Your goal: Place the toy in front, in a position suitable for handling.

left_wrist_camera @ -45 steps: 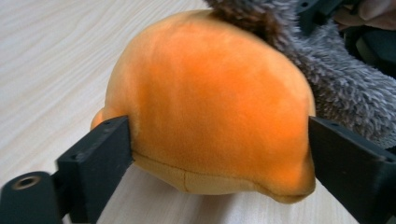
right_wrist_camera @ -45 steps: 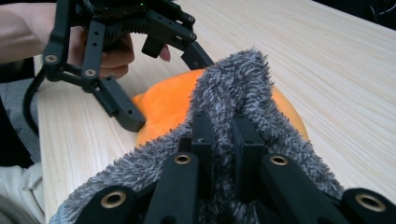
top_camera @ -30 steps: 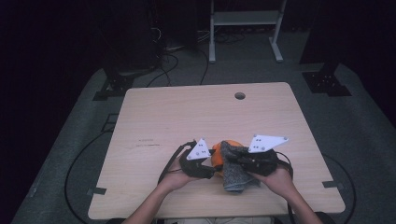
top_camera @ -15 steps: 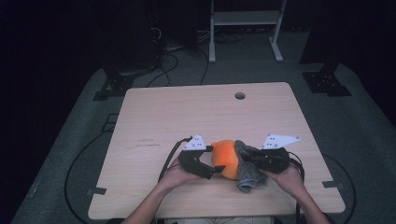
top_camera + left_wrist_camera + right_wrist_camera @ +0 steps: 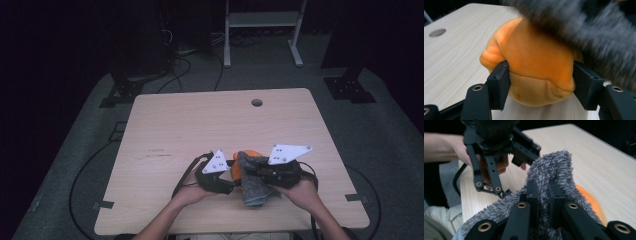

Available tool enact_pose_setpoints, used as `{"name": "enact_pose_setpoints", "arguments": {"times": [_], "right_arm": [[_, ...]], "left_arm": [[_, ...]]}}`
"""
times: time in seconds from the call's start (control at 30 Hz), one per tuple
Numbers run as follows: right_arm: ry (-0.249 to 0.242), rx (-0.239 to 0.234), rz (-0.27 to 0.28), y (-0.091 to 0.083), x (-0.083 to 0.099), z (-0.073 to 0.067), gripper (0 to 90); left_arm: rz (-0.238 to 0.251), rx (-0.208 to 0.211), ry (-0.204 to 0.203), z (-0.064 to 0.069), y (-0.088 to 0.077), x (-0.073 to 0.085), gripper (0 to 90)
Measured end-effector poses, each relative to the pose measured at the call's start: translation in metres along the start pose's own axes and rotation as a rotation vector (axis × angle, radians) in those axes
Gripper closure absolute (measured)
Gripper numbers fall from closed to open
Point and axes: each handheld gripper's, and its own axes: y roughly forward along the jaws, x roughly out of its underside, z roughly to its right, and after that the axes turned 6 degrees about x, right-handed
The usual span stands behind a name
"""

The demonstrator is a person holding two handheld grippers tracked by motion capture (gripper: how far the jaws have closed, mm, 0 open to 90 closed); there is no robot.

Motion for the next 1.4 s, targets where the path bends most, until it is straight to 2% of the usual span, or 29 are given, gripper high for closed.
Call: {"name": "enact_pose_setpoints", "arguments": {"times": [0.07, 0.13, 0.2, 0.27, 0.33, 0.37, 0.4, 0.47, 0.5, 0.57, 0.67, 0.7, 0.73, 0.77, 0.8, 0.9, 0.97, 1.07, 1.1, 1.2, 1.23, 1.27, 1.3, 1.37, 1.4], "right_arm": [[0.011, -0.01, -0.01, 0.007, 0.005, 0.0, 81.3], [0.025, -0.017, -0.008, 0.008, 0.009, 0.003, 81.4], [0.019, 0.001, -0.008, 0.005, 0.013, 0.006, 81.4], [0.035, 0.026, -0.009, 0.0, 0.017, 0.012, 81.3], [0.07, 0.051, -0.015, -0.006, 0.023, 0.021, 81.1], [0.087, 0.06, -0.027, -0.007, 0.028, 0.025, 81.0], [0.099, 0.068, -0.039, -0.007, 0.033, 0.028, 81.0], [0.127, 0.064, -0.048, -0.005, 0.043, 0.03, 81.0], [0.137, 0.061, -0.039, -0.004, 0.047, 0.03, 81.0], [0.147, 0.047, -0.019, -0.004, 0.052, 0.028, 81.0], [0.119, 0.034, -0.02, 0.0, 0.05, 0.019, 81.0], [0.099, 0.032, -0.016, 0.003, 0.048, 0.015, 80.9], [0.091, 0.028, -0.017, 0.005, 0.047, 0.013, 80.9], [0.076, 0.021, -0.016, 0.007, 0.046, 0.011, 80.7], [0.067, 0.016, -0.016, 0.009, 0.046, 0.008, 80.6], [0.06, 0.014, -0.018, 0.011, 0.048, 0.008, 80.6], [0.062, 0.022, -0.033, 0.009, 0.05, 0.01, 80.6], [0.11, 0.019, -0.042, 0.007, 0.057, 0.017, 80.6], [0.114, 0.014, -0.043, 0.007, 0.058, 0.018, 80.6], [0.096, 0.014, -0.05, 0.009, 0.057, 0.012, 80.6], [0.089, 0.009, -0.05, 0.011, 0.057, 0.01, 80.6], [0.089, -0.003, -0.047, 0.013, 0.057, 0.009, 80.6], [0.078, -0.007, -0.047, 0.015, 0.056, 0.005, 80.6], [0.053, -0.003, -0.049, 0.016, 0.053, 0.001, 80.4], [0.042, 0.002, -0.055, 0.017, 0.052, -0.001, 80.4]], "left_arm": [[-0.017, -0.005, 0.012, 0.0, 0.0, 0.002, 36.1], [-0.011, -0.001, 0.009, 0.0, 0.0, 0.003, 36.3], [-0.009, 0.003, 0.005, -0.001, 0.001, 0.004, 36.4], [-0.018, 0.02, 0.001, -0.002, 0.0, 0.006, 36.5], [-0.031, 0.027, 0.003, -0.005, -0.001, 0.012, 36.5], [-0.031, 0.032, -0.011, -0.007, -0.003, 0.014, 36.4], [-0.034, 0.039, -0.025, -0.01, -0.004, 0.016, 34.6], [-0.021, 0.061, -0.07, -0.015, -0.007, 0.015, 24.6], [-0.005, 0.078, -0.081, -0.016, -0.008, 0.014, 20.2], [0.04, 0.076, -0.096, -0.017, -0.011, 0.011, 14.6], [0.049, 0.032, -0.069, -0.016, -0.01, 0.009, 11.8], [0.038, 0.033, -0.061, -0.015, -0.009, 0.009, 11.9], [0.016, 0.034, -0.052, -0.015, -0.007, 0.01, 12.3], [-0.018, 0.016, -0.043, -0.015, -0.006, 0.011, 12.8], [-0.04, 0.011, -0.047, -0.016, -0.005, 0.013, 13.5], [-0.037, 0.036, -0.092, -0.023, -0.01, 0.022, 18.1], [-0.058, 0.046, -0.096, -0.026, -0.013, 0.028, 21.2], [-0.077, 0.067, -0.107, -0.029, -0.016, 0.033, 24.1], [-0.066, 0.077, -0.114, -0.029, -0.018, 0.033, 24.1], [-0.022, 0.079, -0.106, -0.029, -0.019, 0.027, 16.6], [0.003, 0.074, -0.118, -0.029, -0.018, 0.023, 12.0], [0.005, 0.069, -0.119, -0.028, -0.014, 0.019, 9.1], [-0.009, 0.068, -0.12, -0.027, -0.011, 0.017, 8.9], [-0.081, 0.06, -0.105, -0.026, 0.0, 0.017, 7.9], [-0.082, 0.069, -0.105, -0.026, 0.002, 0.019, 7.7]]}}
